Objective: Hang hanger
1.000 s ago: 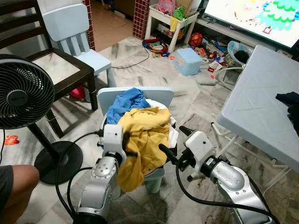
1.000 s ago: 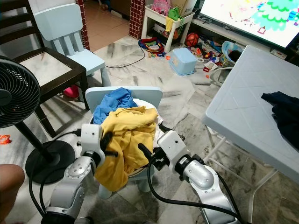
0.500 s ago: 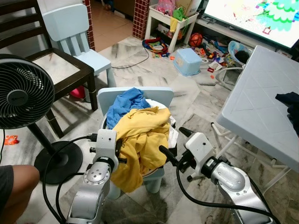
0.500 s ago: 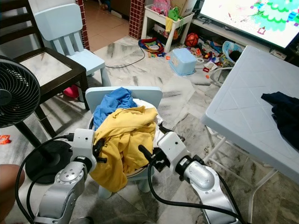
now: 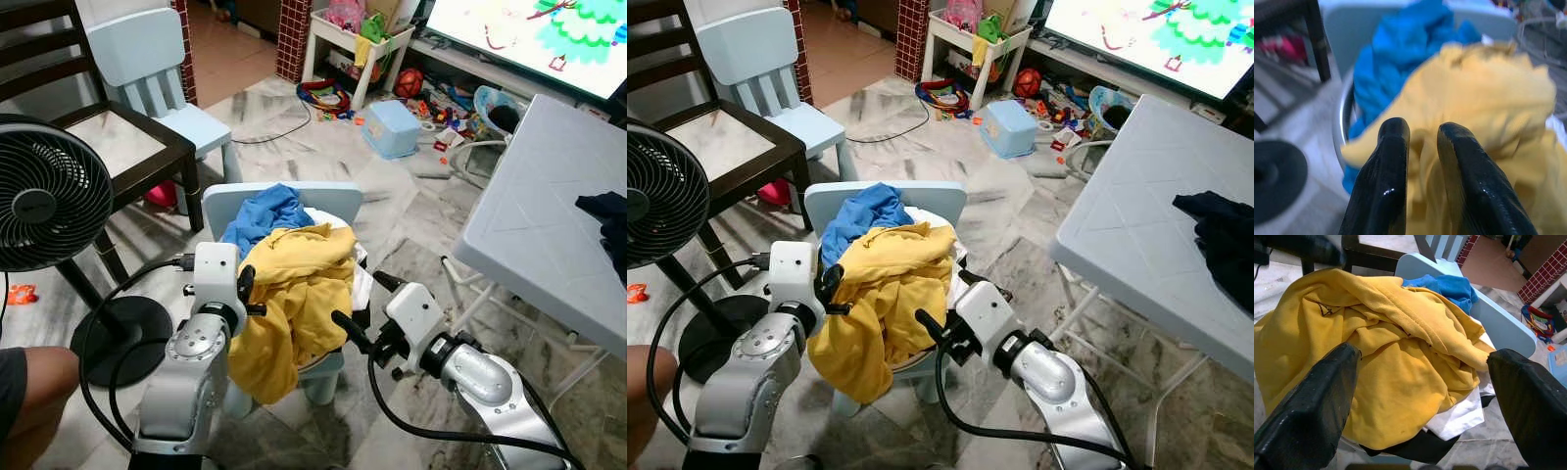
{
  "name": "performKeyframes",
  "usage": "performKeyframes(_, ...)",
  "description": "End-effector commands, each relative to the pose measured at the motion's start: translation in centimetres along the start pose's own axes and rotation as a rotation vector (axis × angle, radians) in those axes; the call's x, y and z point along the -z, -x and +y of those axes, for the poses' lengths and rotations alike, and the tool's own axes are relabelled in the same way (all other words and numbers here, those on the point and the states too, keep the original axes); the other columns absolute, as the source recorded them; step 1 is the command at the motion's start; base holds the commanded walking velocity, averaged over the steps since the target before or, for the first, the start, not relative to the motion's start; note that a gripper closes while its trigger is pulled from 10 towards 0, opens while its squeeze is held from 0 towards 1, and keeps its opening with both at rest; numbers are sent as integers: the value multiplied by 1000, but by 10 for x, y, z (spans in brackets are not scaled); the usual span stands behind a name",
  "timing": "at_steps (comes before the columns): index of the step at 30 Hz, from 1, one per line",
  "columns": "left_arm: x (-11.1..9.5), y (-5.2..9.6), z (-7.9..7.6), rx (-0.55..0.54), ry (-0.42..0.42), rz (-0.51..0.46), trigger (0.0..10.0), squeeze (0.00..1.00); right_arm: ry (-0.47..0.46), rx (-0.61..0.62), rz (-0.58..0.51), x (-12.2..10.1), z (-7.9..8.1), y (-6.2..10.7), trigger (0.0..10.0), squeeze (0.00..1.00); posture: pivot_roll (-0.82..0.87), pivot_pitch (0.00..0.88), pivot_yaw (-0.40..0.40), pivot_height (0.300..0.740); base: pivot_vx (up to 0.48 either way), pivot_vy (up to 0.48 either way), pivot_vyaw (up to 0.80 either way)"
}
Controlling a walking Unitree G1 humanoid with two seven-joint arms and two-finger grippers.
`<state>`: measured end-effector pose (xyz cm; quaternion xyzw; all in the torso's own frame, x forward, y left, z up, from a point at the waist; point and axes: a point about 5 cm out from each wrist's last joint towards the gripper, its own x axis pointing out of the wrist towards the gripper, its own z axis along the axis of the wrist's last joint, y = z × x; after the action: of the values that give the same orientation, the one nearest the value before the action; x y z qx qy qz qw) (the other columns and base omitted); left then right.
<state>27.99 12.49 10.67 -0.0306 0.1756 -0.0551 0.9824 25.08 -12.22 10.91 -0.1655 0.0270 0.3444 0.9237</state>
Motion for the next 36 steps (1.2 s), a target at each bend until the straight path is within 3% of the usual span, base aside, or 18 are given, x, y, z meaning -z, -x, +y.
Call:
performKeyframes(1,5,-1,-5,34,22,36,10000,0,11,-3,8,1,0,2,10000,0,-32,132,-187,740,0,0,0)
performKeyframes(14,15,-11,-10,97,49,94,10000,0,20,-7,6,0,0,1,10000,0,-33,127,-185,740,0,0,0)
performKeyframes(15,15,-11,-10,98,49,96,8863,0,21,-8,6,0,0,1,10000,0,-33,127,-185,740,0,0,0)
performKeyframes(18,16,-13,-11,104,52,98,8353,0,23,-9,5,0,0,1,10000,0,-34,126,-184,740,0,0,0)
performKeyframes(19,16,-13,-11,106,52,98,5373,0,24,-9,5,0,0,1,10000,0,-33,125,-184,740,0,0,0)
performKeyframes(20,16,-14,-11,108,53,98,4784,0,25,-9,5,0,0,0,10000,0,-33,124,-183,740,0,0,0)
performKeyframes(21,16,-15,-11,113,52,99,5765,0,26,-8,5,0,0,0,10000,0,-34,123,-183,740,0,0,0)
performKeyframes(22,16,-15,-11,113,52,99,5765,0,26,-8,5,0,0,0,10000,0,-34,123,-183,740,0,0,0)
performKeyframes(23,17,-16,-11,113,51,101,10000,0,27,-8,5,0,0,0,10000,0,-35,122,-183,740,0,0,0)
performKeyframes(36,22,-23,-8,108,49,112,10000,0,39,-13,1,0,1,-1,10000,0,-36,113,-179,740,0,0,0)
